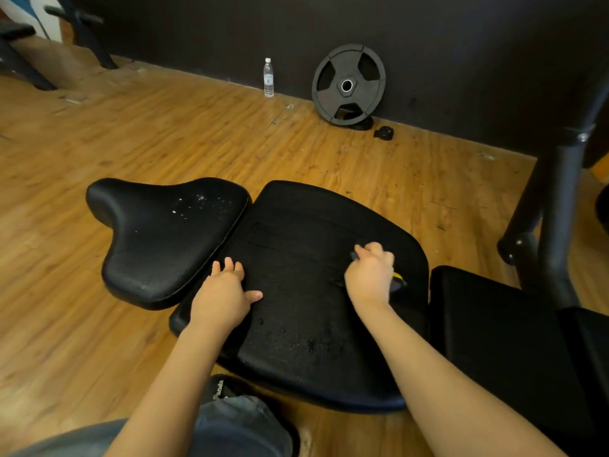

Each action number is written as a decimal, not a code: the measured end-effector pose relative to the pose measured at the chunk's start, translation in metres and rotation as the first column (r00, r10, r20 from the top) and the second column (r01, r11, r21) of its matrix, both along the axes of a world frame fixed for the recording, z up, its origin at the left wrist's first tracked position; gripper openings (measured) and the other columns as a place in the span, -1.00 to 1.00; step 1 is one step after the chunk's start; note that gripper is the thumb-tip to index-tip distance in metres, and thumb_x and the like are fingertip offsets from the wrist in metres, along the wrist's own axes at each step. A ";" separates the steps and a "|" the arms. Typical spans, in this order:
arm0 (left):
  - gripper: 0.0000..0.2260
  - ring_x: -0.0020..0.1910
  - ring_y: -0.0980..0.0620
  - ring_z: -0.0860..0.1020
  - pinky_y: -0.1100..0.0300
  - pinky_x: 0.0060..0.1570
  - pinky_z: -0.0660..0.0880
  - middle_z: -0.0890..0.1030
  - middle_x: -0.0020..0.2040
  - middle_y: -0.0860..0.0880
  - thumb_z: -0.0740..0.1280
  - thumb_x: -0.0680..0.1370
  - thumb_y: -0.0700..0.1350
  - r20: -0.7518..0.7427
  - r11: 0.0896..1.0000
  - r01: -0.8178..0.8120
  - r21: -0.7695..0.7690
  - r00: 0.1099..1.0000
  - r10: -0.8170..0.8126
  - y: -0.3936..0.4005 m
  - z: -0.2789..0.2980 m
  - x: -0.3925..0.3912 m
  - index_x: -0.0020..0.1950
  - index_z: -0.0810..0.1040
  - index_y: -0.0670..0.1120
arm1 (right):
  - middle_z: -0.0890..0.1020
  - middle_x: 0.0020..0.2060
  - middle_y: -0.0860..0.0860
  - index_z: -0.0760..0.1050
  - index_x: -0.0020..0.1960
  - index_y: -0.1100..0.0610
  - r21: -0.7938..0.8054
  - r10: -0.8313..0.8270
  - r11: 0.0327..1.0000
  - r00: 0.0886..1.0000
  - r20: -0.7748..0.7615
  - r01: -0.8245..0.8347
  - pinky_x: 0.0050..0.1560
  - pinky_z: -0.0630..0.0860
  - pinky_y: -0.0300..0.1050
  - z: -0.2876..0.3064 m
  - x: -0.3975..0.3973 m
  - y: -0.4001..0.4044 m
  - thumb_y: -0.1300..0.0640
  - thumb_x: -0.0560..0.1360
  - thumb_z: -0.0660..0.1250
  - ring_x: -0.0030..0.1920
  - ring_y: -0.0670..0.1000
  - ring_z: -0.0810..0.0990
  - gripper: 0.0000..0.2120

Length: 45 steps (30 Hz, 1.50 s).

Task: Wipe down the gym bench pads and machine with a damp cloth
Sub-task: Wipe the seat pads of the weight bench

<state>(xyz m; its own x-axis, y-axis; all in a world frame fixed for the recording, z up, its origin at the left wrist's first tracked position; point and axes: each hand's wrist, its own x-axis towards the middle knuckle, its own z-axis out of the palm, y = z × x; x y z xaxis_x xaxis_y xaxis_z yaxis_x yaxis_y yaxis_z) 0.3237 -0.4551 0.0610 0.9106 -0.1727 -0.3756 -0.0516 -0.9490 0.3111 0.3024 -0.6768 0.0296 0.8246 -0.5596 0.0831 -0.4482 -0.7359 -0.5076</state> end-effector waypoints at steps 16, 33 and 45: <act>-0.33 0.54 -0.05 -0.11 0.03 0.46 0.13 -0.04 0.57 -0.05 0.26 0.57 0.10 0.063 0.999 0.020 -0.030 0.998 -0.018 0.006 -0.010 0.003 0.56 0.03 -0.10 | 0.46 0.19 0.09 0.43 0.28 0.18 -0.173 0.635 0.739 0.759 -0.141 -0.651 0.18 0.36 -0.06 0.017 0.107 0.131 0.27 0.56 0.19 0.20 0.09 0.36 -0.70; -0.31 0.54 -0.04 -0.07 0.04 0.45 0.10 -0.02 0.57 -0.07 0.28 0.56 0.08 0.043 1.000 0.021 -0.012 0.999 -0.020 0.004 0.001 -0.001 0.56 0.02 -0.12 | 0.50 -0.03 0.06 0.58 0.09 0.20 -0.064 0.416 0.909 0.907 0.064 -0.412 -0.01 0.44 -0.10 0.001 -0.015 -0.004 0.30 0.53 0.25 0.05 0.04 0.42 -0.80; -0.35 0.54 -0.08 -0.04 0.05 0.45 0.10 0.00 0.56 -0.10 0.26 0.59 0.02 0.016 1.000 0.003 0.021 1.000 -0.004 -0.003 0.007 -0.008 0.55 0.03 -0.14 | 0.51 0.01 0.08 0.57 0.13 0.23 -0.010 0.156 0.988 0.988 -0.007 -0.156 0.18 0.43 -0.15 -0.005 -0.080 -0.062 0.35 0.52 0.24 0.10 0.03 0.43 -0.77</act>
